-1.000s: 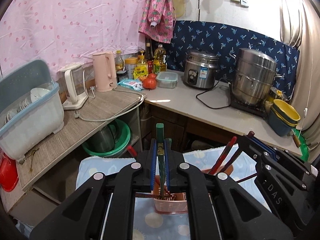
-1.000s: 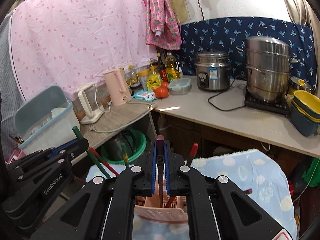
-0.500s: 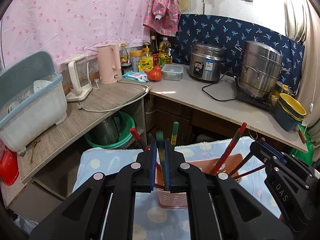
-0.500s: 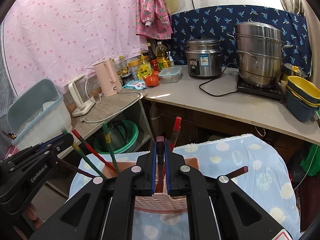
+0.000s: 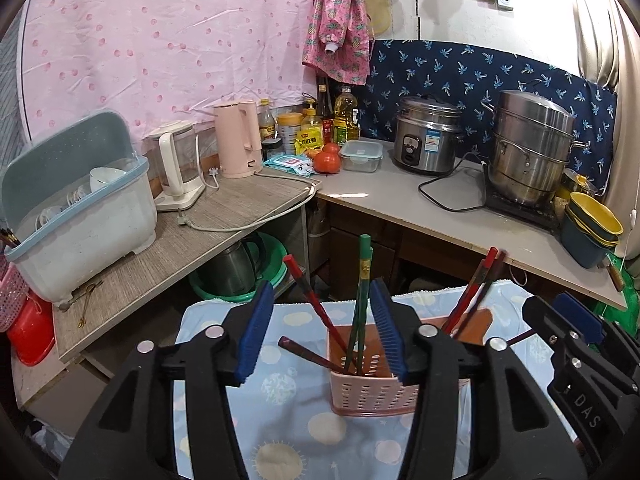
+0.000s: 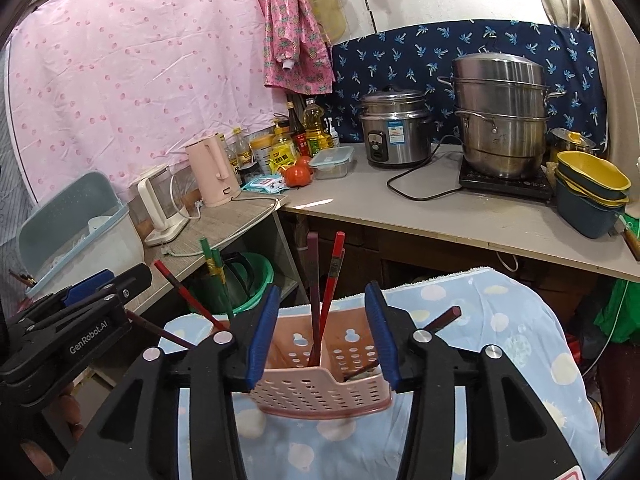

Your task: Organize utensils

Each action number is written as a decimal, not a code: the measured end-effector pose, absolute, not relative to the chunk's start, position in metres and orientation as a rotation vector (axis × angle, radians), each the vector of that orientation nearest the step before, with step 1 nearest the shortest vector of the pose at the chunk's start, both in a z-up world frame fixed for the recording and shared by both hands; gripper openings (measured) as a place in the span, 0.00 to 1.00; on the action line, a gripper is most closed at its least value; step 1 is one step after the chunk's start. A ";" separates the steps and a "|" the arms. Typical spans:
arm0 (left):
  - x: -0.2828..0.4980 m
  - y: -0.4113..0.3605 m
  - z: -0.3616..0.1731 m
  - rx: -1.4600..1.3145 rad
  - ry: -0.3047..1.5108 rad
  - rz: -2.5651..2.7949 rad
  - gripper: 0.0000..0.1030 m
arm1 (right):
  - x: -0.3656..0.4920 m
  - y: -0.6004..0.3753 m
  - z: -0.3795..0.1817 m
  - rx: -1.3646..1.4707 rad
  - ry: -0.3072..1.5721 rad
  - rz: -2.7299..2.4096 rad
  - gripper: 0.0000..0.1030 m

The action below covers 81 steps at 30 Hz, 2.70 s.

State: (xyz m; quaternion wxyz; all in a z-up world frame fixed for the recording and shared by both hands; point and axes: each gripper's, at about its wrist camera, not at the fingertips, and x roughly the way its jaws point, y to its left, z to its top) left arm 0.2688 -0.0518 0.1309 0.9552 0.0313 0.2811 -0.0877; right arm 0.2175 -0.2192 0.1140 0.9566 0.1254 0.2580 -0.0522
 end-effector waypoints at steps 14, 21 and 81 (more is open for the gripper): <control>0.229 -0.050 0.129 0.067 0.580 -0.186 0.59 | 0.169 -0.194 0.118 0.168 0.503 -0.118 0.60; 0.205 -0.049 0.120 0.074 0.600 -0.186 0.63 | 0.145 -0.189 0.114 0.168 0.529 -0.124 0.63; 0.148 -0.022 0.054 0.076 0.759 -0.070 0.93 | 0.090 -0.177 0.065 0.135 0.678 -0.211 0.88</control>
